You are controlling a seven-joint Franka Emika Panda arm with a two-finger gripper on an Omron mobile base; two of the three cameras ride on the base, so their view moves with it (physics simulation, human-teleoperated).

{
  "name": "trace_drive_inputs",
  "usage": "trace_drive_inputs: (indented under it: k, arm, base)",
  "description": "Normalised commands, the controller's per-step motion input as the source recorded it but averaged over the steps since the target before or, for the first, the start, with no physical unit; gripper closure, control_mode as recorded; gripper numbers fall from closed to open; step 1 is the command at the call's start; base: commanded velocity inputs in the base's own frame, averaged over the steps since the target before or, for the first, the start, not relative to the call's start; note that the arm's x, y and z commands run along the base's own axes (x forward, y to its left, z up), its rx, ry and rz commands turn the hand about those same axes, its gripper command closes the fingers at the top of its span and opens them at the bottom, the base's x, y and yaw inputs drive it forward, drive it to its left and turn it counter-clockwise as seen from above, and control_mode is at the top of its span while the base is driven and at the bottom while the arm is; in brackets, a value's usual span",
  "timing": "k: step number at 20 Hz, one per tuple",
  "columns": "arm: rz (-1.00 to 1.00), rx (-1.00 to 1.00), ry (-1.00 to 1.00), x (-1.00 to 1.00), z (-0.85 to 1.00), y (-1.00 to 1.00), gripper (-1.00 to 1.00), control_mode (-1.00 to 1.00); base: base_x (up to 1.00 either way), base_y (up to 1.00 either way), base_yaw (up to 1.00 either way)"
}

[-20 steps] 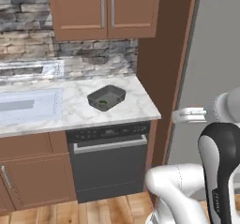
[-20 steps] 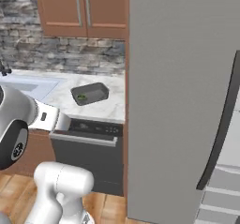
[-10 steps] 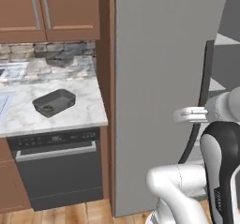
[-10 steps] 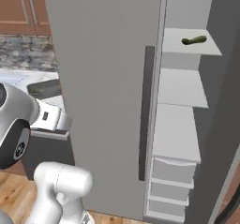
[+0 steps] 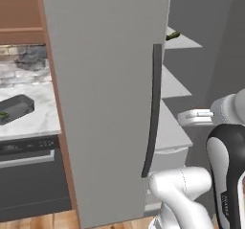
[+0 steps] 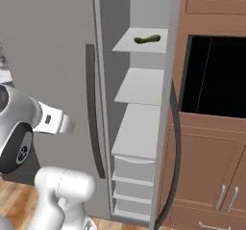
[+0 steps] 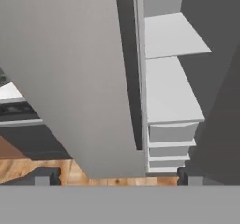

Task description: Take the squash and avocado out of the freezer and place them in the tupperware container on the counter. Then put the tupperware containing the vegetables back in the freezer.

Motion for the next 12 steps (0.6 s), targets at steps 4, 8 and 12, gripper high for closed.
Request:
trace_drive_inputs:
  k: [4,8,12]
  arm:
    - [0.0,0.0,0.0,0.0,0.0,0.0,-1.0,1.0]
    - [0.0,0.0,0.0,0.0,0.0,0.0,-1.0,1.0]
    - [0.0,0.0,0.0,0.0,0.0,0.0,-1.0,1.0]
  base:
    - [0.51,-0.51,0.0]
    - [0.74,-0.37,0.0]
    - [0.64,-0.44,0.0]
